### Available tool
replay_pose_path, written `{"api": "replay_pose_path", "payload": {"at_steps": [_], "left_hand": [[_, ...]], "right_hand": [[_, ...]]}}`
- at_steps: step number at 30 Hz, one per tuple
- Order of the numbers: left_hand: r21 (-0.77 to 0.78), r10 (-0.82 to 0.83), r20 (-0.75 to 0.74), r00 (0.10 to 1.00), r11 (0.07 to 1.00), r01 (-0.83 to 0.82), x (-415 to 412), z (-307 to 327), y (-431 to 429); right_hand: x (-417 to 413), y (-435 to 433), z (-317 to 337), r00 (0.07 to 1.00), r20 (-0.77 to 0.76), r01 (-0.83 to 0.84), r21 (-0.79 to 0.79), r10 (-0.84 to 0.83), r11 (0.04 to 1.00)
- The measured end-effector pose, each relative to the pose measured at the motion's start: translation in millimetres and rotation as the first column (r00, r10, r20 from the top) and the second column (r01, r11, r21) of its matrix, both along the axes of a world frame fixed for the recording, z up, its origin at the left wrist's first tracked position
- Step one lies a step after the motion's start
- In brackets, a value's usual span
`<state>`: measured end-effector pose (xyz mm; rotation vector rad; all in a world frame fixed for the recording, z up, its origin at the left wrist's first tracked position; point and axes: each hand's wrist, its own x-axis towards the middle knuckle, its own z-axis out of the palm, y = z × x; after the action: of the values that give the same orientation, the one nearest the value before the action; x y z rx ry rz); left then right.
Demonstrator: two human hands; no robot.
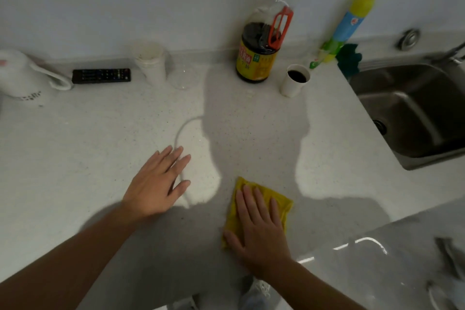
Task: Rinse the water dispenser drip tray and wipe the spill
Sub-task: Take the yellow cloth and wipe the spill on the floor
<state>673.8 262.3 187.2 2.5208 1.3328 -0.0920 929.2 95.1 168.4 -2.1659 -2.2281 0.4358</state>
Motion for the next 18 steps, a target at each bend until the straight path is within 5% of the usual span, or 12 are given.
{"api": "replay_pose_path", "payload": {"at_steps": [6,11,18], "left_hand": [[0.008,0.199,-0.012,0.98,0.98,-0.199,-48.4,-11.0,-17.5],[0.047,0.188,0.012,0.982,0.981,-0.189,-53.1,-23.5,-17.0],[0.013,0.16,0.081,0.984,0.987,-0.162,-64.2,-7.2,-29.6]], "right_hand": [[41.5,135.7,2.4,0.984,0.031,0.174,-0.008,-0.174,0.985],[57.3,252.3,-1.1,0.988,0.109,0.109,-0.011,-0.107,0.994],[-7.4,119.8,10.6,0.934,0.058,-0.351,-0.035,0.352,0.936]]}}
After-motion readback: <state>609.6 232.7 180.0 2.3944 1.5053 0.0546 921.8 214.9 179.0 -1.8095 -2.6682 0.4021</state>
